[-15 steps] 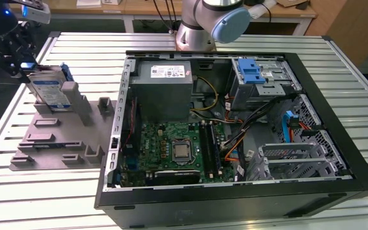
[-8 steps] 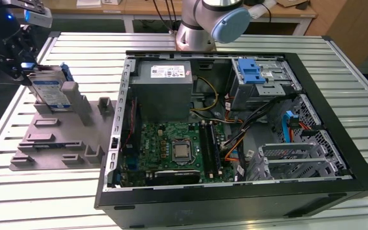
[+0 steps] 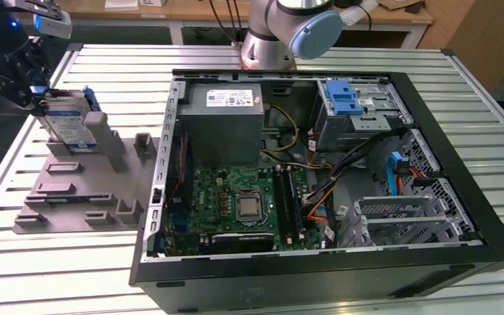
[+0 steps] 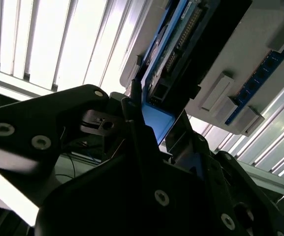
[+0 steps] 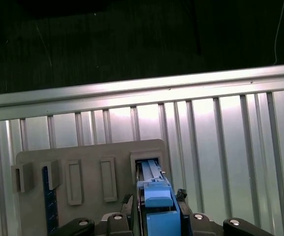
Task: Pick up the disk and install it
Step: 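Pick up the disk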
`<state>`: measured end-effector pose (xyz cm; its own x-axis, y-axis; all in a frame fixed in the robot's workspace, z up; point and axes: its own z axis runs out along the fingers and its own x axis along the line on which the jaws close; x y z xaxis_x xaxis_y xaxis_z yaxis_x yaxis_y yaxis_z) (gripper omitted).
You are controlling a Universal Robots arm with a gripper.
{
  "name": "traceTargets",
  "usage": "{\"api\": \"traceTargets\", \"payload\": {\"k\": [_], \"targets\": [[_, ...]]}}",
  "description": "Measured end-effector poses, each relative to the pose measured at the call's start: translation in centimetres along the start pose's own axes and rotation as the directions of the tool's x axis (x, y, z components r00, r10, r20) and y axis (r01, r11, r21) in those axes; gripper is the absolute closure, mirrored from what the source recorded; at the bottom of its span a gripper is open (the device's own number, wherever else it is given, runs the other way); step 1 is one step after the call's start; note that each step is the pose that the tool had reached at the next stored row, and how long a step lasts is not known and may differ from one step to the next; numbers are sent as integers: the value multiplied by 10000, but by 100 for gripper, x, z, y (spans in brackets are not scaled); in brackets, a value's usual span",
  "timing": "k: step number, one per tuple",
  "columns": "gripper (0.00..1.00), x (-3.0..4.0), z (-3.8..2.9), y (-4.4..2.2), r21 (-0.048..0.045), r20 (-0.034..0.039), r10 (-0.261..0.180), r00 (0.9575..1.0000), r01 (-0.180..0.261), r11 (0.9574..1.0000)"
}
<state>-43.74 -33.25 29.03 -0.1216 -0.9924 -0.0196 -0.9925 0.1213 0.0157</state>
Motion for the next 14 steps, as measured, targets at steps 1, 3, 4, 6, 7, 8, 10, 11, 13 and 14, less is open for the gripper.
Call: {"api": "traceTargets", "payload": {"k": [1, 3, 4, 6, 7, 8, 10, 11, 13, 14], "targets": [[55, 0, 0, 0, 0, 0, -4, 10000, 4, 10000], [55, 0, 1, 0, -1, -1, -58, 10000, 58, 10000], [55, 0, 1, 0, -1, -1, -95, 10000, 95, 10000], [55, 0, 1, 0, -3, -2, -165, 9999, 165, 9999], [55, 0, 2, 0, -3, -3, -185, 9998, 185, 9998], [55, 0, 2, 0, -3, -3, -188, 9998, 188, 9998], [55, -1, 3, 0, -3, -3, -190, 9998, 190, 9998], [55, -1, 2, 0, -3, -3, -190, 9998, 190, 9998], [55, -2, 3, 0, -3, -2, -189, 9998, 189, 9998], [55, -2, 3, 0, -3, -3, -189, 9998, 189, 9998]]}}
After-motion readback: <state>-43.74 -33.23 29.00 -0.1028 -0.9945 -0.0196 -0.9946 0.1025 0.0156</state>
